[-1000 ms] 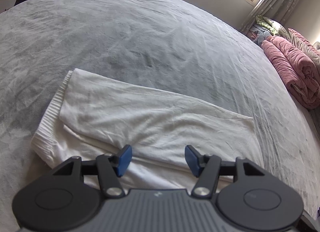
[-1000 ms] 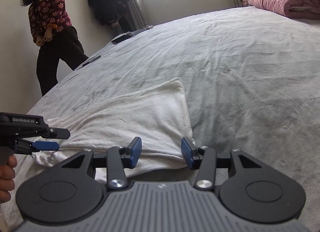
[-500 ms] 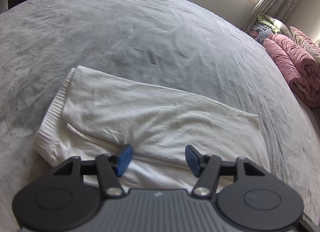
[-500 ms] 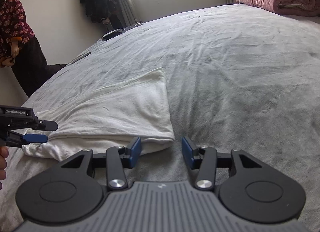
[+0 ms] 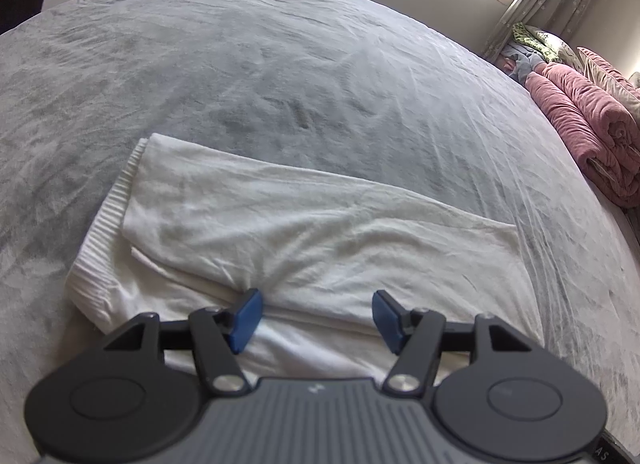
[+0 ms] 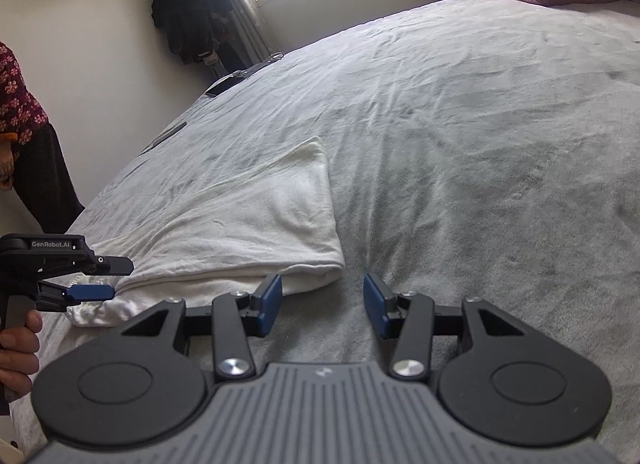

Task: Fold clothes

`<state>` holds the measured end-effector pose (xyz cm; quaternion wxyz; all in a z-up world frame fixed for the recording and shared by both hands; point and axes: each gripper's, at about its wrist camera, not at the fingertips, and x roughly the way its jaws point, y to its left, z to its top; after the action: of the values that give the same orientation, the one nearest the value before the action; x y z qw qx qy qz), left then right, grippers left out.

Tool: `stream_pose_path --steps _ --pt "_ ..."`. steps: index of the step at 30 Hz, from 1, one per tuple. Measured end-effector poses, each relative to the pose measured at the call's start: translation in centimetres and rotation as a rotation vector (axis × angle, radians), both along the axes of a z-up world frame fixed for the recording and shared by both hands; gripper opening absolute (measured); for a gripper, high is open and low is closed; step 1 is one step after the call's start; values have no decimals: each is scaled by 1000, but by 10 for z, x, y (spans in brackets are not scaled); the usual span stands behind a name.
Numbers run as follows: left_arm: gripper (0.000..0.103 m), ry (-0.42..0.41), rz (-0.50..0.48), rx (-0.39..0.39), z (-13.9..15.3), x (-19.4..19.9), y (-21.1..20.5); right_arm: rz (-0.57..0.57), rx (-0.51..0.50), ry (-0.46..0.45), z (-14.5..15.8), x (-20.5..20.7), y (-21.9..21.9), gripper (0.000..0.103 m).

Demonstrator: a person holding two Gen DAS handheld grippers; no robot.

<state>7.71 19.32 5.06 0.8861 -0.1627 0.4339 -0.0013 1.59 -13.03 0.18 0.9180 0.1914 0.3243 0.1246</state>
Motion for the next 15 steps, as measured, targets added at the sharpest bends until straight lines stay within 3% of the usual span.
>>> stream_pose_path --steps 9,15 --pt "63 -2 -2 3 1 -1 -1 -2 19 1 0 -5 -3 49" --pt "63 -48 -9 63 8 -5 -6 -14 56 12 2 -7 -9 49"
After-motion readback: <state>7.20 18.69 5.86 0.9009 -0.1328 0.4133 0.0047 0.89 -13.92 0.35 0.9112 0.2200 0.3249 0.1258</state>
